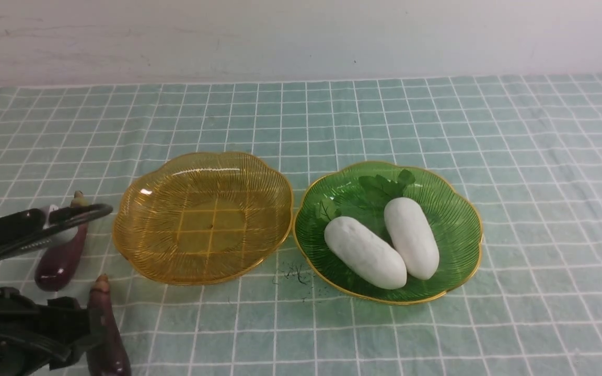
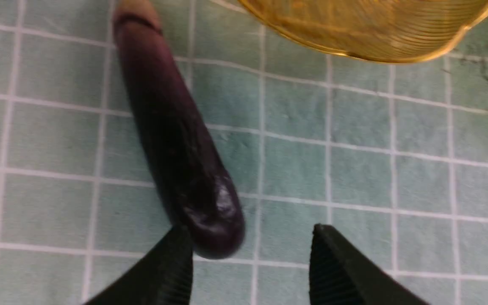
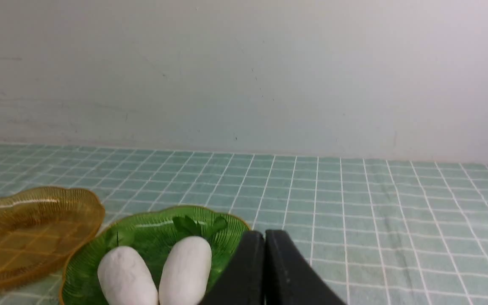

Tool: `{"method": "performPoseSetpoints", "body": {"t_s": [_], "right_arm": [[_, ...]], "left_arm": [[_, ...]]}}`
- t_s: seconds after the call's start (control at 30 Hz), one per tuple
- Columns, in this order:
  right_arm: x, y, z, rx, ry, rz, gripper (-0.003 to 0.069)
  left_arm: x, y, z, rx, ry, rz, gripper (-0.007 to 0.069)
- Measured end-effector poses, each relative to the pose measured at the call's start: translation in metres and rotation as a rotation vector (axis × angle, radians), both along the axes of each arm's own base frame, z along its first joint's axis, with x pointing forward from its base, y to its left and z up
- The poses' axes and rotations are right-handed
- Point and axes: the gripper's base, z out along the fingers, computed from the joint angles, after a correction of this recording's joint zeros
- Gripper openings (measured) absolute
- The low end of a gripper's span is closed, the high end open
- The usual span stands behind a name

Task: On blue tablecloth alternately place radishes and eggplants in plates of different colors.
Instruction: 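Pick up the eggplant and place it in the yellow plate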

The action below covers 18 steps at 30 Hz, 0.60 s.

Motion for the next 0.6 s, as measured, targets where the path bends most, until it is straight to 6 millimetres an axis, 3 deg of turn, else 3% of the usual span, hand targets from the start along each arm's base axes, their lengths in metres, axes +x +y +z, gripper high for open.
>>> {"method": "performPoseSetpoints", "body": {"t_s": [0.3,0.6], "right_arm": [[0.006,0.000,-0.017,-0.039,0.063,0.001,-0.0015],[0.006,0.000,-0.018,-0.046,0.069,-0.001,-0.0015]], "left_arm": [[0.035,0.009,-0.039,0.095,0.202,0.125,0.0392],[0.058,0.005,-0.058,0.062,0.224,0.148,0.0392]]}}
